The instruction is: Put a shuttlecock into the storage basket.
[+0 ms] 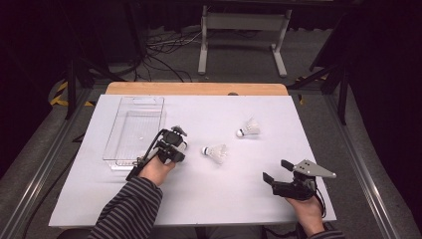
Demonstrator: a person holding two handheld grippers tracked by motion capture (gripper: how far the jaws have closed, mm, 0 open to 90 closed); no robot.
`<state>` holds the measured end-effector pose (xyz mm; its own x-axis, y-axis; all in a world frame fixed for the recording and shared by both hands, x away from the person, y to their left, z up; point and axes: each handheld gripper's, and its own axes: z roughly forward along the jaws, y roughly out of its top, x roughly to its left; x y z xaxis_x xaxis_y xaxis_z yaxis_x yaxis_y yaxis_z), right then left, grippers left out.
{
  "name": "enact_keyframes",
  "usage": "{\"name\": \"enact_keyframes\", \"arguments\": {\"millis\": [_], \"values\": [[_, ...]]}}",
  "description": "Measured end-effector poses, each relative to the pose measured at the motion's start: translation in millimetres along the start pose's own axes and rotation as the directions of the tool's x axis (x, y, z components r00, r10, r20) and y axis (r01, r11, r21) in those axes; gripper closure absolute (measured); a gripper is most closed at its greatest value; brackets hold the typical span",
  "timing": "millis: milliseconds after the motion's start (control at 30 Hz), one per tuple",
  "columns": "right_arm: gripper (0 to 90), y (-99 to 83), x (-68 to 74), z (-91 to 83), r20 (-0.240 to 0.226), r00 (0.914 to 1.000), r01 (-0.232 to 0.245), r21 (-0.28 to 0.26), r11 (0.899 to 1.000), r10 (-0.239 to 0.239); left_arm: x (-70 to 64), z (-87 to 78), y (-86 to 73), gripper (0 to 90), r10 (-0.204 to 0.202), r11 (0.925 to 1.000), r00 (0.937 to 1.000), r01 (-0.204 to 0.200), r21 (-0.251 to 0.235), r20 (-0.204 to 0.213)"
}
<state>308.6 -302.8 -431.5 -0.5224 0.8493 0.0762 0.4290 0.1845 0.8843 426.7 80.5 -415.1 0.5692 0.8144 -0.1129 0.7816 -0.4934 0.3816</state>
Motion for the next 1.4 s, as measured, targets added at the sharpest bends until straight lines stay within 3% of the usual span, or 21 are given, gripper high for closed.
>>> {"name": "enact_keyframes", "arguments": {"millis": [267,800,1067,1400], "values": [[14.5,-0.1,0.1,0.2,0.0,1.0,0.002,0.001,1.0,-0.002,0.5,-1.8,-0.5,88.9,0.018,0.9998,0.9998,-0.018,-0.004,-0.002],[14.5,0.0,0.2,0.3,-0.001,1.0,0.004,0.001,1.0,-0.004,0.0,-8.1,-2.2,89.8,0.064,0.9978,0.9979,-0.064,-0.014,-0.001],[14.6,0.0,0.2,0.3,-0.003,1.0,0.004,0.0,1.0,-0.004,1.3,-16.7,-4.4,89.8,0.061,0.9974,0.9972,-0.059,-0.042,0.044],[14.5,0.0,0.2,0.8,-0.003,1.0,0.005,0.003,1.0,-0.005,1.7,-32.3,-7.7,89.8,0.091,0.9938,0.9944,-0.087,-0.07,0.055]]}}
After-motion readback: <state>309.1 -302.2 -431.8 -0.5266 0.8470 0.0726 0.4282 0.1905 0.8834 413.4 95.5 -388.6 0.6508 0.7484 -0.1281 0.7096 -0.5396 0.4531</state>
